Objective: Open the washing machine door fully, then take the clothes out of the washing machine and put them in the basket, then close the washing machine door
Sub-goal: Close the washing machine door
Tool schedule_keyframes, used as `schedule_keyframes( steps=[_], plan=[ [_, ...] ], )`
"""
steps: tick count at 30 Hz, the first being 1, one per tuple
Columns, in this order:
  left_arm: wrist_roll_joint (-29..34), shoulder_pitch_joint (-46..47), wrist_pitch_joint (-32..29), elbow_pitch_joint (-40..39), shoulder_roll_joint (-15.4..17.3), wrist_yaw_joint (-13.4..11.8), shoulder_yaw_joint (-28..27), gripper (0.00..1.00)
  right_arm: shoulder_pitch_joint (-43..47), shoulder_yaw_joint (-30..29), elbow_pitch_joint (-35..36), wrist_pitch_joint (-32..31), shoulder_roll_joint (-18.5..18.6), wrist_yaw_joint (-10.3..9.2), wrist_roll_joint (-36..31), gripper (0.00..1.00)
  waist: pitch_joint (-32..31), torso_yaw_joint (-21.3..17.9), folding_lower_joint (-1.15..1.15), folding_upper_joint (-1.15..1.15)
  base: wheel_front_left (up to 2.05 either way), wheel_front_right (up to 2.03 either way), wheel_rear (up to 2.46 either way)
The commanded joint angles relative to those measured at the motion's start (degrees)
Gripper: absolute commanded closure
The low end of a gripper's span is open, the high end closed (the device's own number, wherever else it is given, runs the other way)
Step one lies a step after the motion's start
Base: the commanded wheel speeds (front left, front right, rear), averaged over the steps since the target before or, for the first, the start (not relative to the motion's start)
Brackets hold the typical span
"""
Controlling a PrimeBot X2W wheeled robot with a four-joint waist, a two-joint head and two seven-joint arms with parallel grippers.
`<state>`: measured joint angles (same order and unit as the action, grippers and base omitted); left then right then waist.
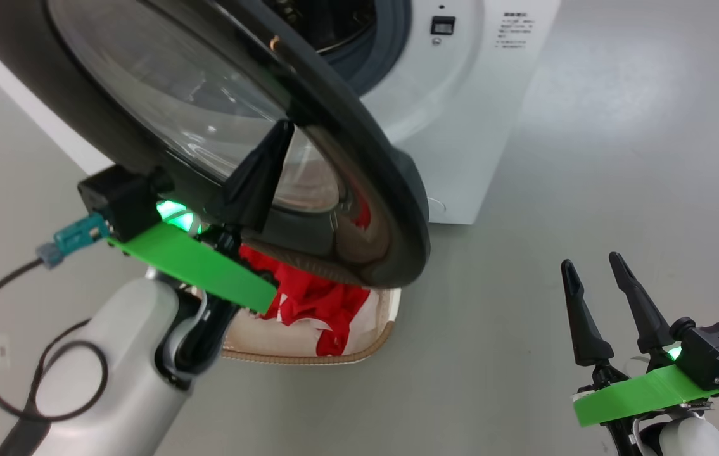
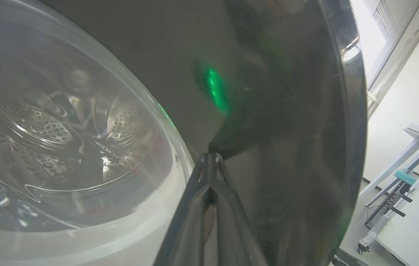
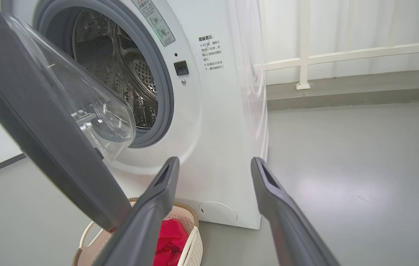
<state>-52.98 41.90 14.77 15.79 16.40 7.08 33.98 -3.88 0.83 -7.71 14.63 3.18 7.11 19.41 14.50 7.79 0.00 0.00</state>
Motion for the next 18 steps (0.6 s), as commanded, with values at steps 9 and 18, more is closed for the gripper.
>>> schedule_keyframes(
  steps=[9,18],
  plan=[
    [1.82,9.87,0.23,5.07,-0.77,0.41,-2.53,1.0,-2.86,1.33,1.59,0.37,-0.25,0.37,0.49,0.0,3.28,-4.51,0.0,0.0,0.0,0.0,0.0],
    [2.45,15.97,0.23,11.18,-1.3,0.41,-3.66,1.0,-4.08,1.75,1.7,0.37,-0.29,0.37,2.21,0.0,5.23,-8.25,0.0,0.0,0.0,0.0,0.0]
  ],
)
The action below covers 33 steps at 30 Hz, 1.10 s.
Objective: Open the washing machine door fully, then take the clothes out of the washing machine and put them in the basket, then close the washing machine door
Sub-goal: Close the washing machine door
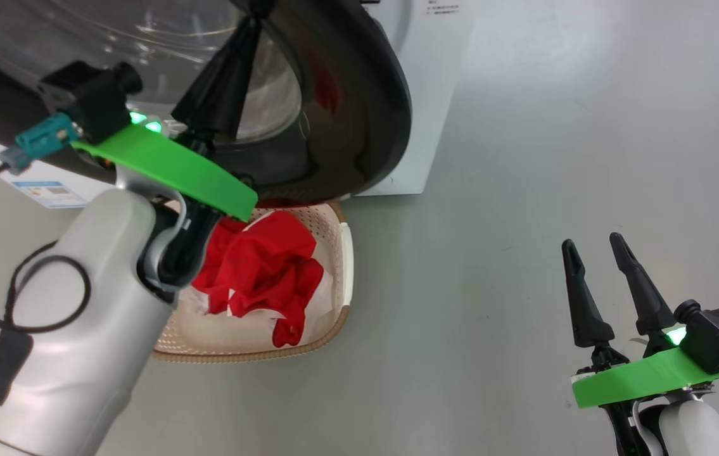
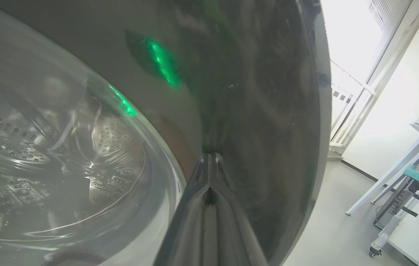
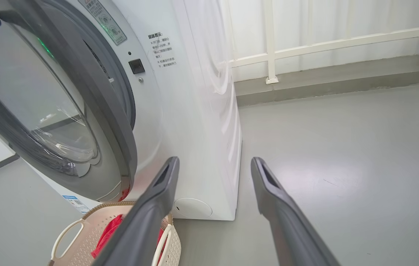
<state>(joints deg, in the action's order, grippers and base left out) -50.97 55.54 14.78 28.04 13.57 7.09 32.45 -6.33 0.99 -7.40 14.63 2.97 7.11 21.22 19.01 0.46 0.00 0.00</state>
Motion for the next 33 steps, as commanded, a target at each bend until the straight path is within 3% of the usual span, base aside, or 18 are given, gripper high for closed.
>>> schedule_keyframes(
  steps=[1,22,33],
  plan=[
    [0.48,2.67,0.22,-0.66,1.57,0.4,-2.31,1.0,-1.71,1.59,1.39,0.37,-0.08,0.37,0.53,0.0,0.78,-1.2,0.0,0.0,0.0,0.0,0.0],
    [1.18,2.32,0.22,1.18,1.63,0.4,-3.99,1.0,-1.96,0.87,1.21,0.37,-0.09,0.37,0.97,0.0,0.44,-1.8,0.0,0.0,0.0,0.0,0.0],
    [2.4,-6.3,0.22,-0.99,2.26,0.4,-6.4,1.0,-0.21,0.2,0.99,0.37,-0.09,0.37,0.12,0.0,-2.3,-0.73,0.0,0.0,0.0,0.0,0.0]
  ],
)
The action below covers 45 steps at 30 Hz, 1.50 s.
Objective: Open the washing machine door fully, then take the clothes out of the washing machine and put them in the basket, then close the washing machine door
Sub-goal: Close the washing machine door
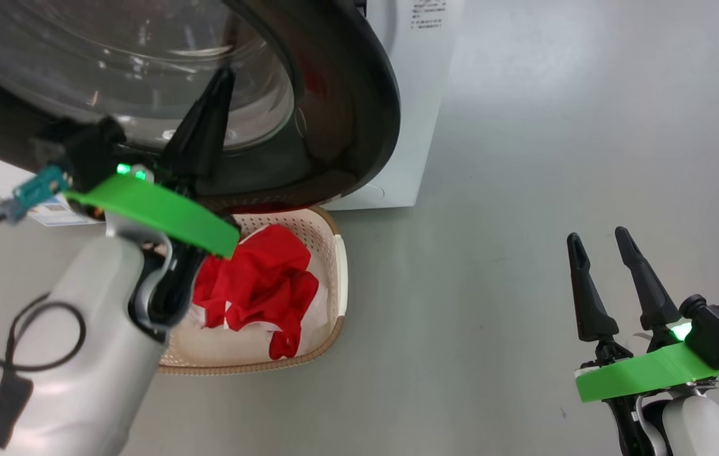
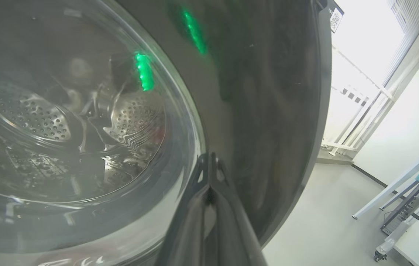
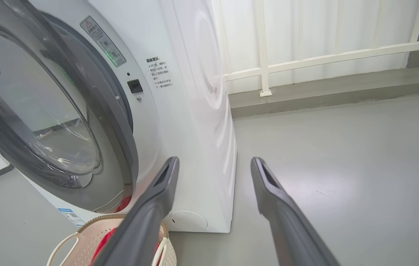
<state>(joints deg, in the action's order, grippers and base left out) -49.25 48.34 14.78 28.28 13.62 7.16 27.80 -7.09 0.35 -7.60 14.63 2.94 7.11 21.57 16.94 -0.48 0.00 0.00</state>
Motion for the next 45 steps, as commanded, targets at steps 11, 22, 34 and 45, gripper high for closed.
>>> schedule_keyframes(
  steps=[11,22,34,45],
  plan=[
    [7.97,-12.02,0.22,-3.76,2.52,0.33,-7.62,1.0,2.88,0.7,0.77,0.37,-0.06,0.37,-1.24,0.0,-2.85,1.32,0.0,0.0,0.0,0.0,0.0],
    [16.86,-23.92,0.22,-7.39,0.78,0.33,-17.66,0.9,4.7,0.08,0.74,0.37,-0.06,0.37,-1.98,0.0,-3.98,1.38,0.0,0.0,0.0,0.0,0.0],
    [24.26,-32.71,0.22,-12.41,-0.5,0.33,-25.4,0.2,7.14,-1.08,0.83,0.37,0.03,0.37,-2.46,0.0,-6.38,0.23,0.0,0.0,0.0,0.0,0.0],
    [28.31,-40.32,0.22,-15.66,-1.98,0.33,-32.31,0.0,9.91,-2.1,1.03,0.37,0.32,0.37,-2.59,0.0,-9.22,-0.76,0.0,0.0,0.0,0.0,0.0]
  ],
)
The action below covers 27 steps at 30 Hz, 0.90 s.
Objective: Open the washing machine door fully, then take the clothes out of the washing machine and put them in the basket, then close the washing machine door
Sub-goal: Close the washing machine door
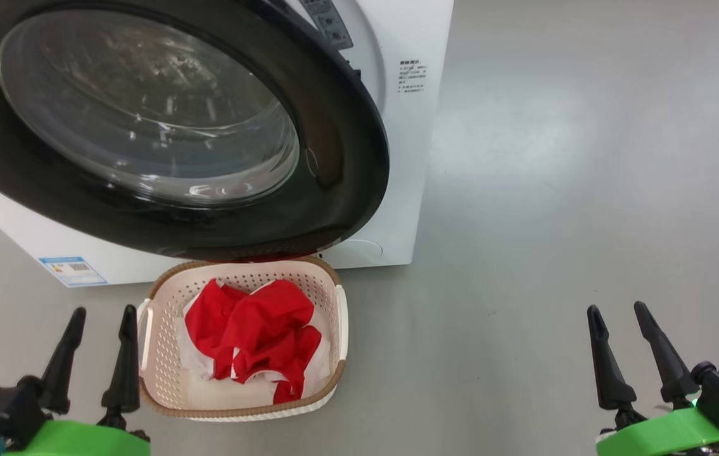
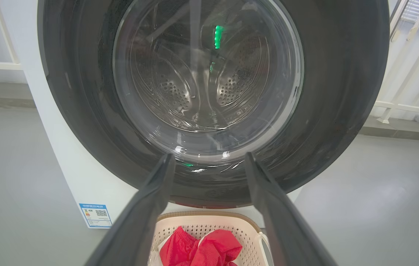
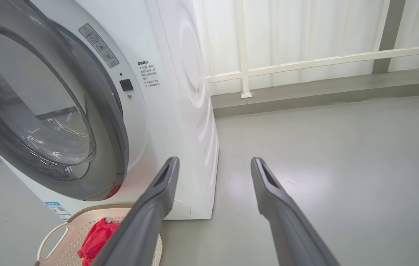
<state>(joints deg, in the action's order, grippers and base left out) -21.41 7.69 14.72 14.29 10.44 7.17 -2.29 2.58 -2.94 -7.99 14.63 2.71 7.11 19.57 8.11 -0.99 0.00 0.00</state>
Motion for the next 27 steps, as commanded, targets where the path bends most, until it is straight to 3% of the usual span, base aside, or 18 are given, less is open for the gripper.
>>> schedule_keyframes(
  steps=[1,17,27],
  plan=[
    [0.81,-0.26,0.28,-1.87,1.06,0.32,-2.72,0.0,0.44,1.14,1.47,0.37,0.55,0.37,-0.61,0.0,-0.62,-0.37,0.0,0.0,0.0,0.0,0.0],
    [6.98,-7.91,0.28,-4.95,-1.75,0.32,-8.25,0.0,3.19,0.25,2.57,0.37,0.55,0.37,-0.82,0.0,-2.63,-1.4,0.0,0.0,0.0,0.0,0.0],
    [8.12,-8.36,0.28,-5.21,-2.91,0.32,-8.43,0.0,3.37,0.06,2.77,0.37,0.48,0.37,-0.86,0.0,-2.61,-1.2,0.0,0.0,0.0,0.0,0.0]
  ],
)
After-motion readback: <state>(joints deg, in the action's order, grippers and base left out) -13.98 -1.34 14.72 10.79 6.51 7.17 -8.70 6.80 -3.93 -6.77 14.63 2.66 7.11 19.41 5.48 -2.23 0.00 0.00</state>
